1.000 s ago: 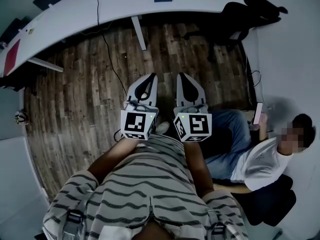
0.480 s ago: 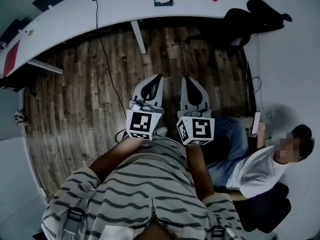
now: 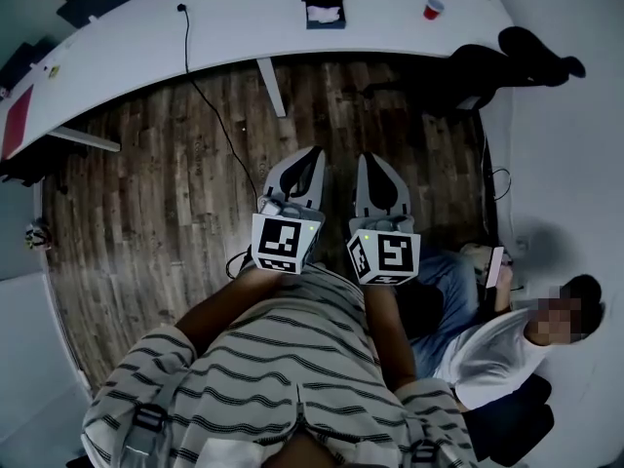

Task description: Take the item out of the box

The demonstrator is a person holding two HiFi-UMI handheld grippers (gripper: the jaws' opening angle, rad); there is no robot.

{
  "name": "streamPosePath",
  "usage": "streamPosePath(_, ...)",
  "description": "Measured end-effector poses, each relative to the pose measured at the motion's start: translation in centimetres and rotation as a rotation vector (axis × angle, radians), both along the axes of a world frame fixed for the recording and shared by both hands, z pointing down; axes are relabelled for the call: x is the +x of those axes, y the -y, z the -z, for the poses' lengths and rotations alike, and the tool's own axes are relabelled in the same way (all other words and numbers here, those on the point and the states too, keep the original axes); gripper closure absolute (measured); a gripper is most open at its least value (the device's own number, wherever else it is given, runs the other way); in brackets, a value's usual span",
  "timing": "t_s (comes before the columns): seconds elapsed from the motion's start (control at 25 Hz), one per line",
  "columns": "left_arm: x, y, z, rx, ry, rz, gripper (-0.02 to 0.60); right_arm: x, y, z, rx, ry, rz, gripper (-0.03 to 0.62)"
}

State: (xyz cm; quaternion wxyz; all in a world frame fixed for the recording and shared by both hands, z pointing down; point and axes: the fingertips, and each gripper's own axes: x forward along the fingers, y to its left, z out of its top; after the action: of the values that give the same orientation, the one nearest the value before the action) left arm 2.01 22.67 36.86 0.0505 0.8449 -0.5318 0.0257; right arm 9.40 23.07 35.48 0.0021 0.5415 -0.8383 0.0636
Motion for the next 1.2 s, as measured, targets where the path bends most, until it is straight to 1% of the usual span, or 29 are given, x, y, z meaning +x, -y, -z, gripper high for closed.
streamPosePath(0.36, -2.4, 11.6, 1.7, -0.016, -0.015, -0.072, 0.557, -2.4, 10.8, 1.9, 0.002, -0.011, -0.078, 0.576)
streamPosePath(0.48, -2.7, 15.3, 2.3, -0.011, -0.013, -0.098, 0.557, -2.9, 14.4, 2.7, 0.011, -0.013, -0.1, 0.576)
streamPosePath(0.76, -4.6, 23.0, 2.5, -0.019, 0.006, -0.15, 0.557, -4.8, 22.1, 2.7, -0.007, -0.001, -0.149, 0.576)
streamPosePath(1.0, -5.8, 27.8, 1.7, -0.047, 0.002, -0.188, 0.557, -6.6, 26.7, 2.3, -0.023, 0.003, -0.16, 0.576)
streamPosePath(1.2, -6.4, 29.9, 1.1, -0.068, 0.003, -0.195, 0.557, -7.3, 28.9, 1.7, -0.041, 0.0, -0.166, 0.576)
